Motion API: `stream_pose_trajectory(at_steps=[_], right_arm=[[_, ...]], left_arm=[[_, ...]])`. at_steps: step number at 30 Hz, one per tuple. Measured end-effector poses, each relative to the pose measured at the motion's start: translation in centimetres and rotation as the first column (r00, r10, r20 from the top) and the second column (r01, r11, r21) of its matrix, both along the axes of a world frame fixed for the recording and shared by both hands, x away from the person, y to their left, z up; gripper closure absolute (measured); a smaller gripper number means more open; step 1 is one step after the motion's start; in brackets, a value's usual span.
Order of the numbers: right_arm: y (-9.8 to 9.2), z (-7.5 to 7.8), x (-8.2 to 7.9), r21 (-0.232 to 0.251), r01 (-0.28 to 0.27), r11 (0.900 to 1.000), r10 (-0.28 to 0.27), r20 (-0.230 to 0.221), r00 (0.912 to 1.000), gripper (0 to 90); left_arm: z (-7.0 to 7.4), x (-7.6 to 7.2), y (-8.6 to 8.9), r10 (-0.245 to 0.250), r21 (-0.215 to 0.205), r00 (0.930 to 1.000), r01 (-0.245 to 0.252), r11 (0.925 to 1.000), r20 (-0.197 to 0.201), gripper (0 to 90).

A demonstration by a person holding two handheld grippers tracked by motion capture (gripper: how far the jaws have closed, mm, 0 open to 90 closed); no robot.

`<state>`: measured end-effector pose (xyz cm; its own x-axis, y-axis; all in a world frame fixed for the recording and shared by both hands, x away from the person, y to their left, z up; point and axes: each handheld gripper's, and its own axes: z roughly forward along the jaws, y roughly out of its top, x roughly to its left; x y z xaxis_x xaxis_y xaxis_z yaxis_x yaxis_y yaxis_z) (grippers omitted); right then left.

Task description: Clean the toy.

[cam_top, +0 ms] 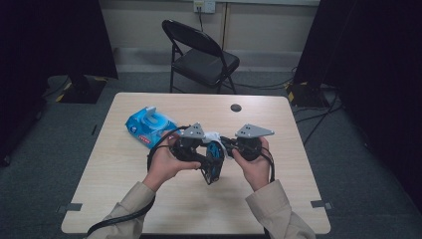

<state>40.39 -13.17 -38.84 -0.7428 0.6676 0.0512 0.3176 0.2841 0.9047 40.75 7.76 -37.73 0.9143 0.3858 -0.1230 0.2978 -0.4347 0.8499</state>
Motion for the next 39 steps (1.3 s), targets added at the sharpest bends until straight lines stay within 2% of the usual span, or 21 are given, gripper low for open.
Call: stream_pose_trajectory(at_steps=[7,18,24,29,33,39], right_arm=[[-0.3,-0.8,0.1,-0.008,0.020,1.000,-0.020,-0.001,0.9998,83.9],[-3.3,1.1,-0.7,0.091,0.076,0.993,-0.083,0.072,0.9940,83.9],[-4.4,1.5,-1.1,0.122,0.062,0.991,-0.072,0.075,0.9946,83.9],[-3.3,0.8,-1.3,0.078,0.007,0.997,-0.012,0.060,0.9981,83.9],[-1.9,0.0,-1.5,0.062,-0.030,0.998,0.027,0.051,0.9983,83.8],[-0.5,-0.7,-1.8,0.027,-0.051,0.998,0.049,0.047,0.9977,83.8]], left_arm=[[0.0,0.1,0.3,0.012,-0.003,0.9999,-0.012,0.9999,0.001,26.5],[-0.3,0.6,2.1,0.064,0.000,0.9980,-0.064,0.9980,-0.004,26.5],[-0.3,1.1,2.7,0.090,0.005,0.9959,-0.090,0.9959,-0.005,26.5],[-0.2,1.1,2.2,0.083,-0.004,0.9966,-0.083,0.9966,-0.005,26.5],[-0.2,1.1,1.6,0.074,-0.010,0.9972,-0.074,0.9972,-0.007,26.5],[-0.2,1.1,1.4,0.070,0.002,0.9975,-0.070,0.9975,-0.004,26.5]])
